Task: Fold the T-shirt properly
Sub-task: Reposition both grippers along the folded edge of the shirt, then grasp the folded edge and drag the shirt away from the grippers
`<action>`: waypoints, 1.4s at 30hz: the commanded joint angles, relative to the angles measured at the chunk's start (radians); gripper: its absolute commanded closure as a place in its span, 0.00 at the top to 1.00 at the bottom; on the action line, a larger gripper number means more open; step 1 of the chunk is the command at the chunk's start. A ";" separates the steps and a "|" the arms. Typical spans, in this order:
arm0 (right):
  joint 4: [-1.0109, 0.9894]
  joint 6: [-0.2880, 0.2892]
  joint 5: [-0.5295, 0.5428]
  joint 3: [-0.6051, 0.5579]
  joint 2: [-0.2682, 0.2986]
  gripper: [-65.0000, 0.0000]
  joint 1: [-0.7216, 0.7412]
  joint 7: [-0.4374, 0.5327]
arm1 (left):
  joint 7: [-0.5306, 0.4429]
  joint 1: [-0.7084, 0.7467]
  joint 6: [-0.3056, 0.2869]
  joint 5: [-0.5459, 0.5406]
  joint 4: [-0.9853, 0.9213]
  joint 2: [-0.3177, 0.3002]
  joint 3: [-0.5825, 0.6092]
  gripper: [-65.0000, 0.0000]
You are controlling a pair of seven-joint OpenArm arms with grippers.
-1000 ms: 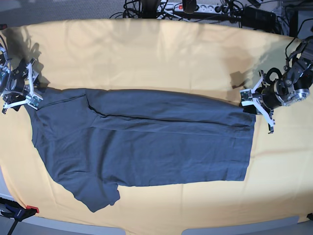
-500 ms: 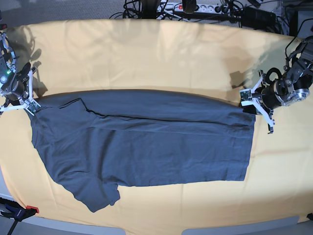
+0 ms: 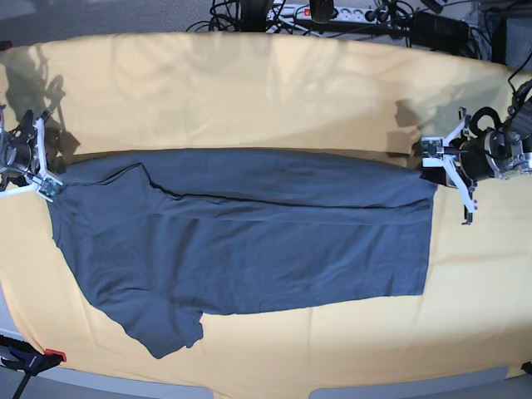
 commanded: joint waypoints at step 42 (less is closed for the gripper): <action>0.142 0.143 0.481 0.014 0.279 0.00 -0.140 -0.422 | -0.045 0.101 -0.159 -0.269 0.166 -0.323 -0.011 0.00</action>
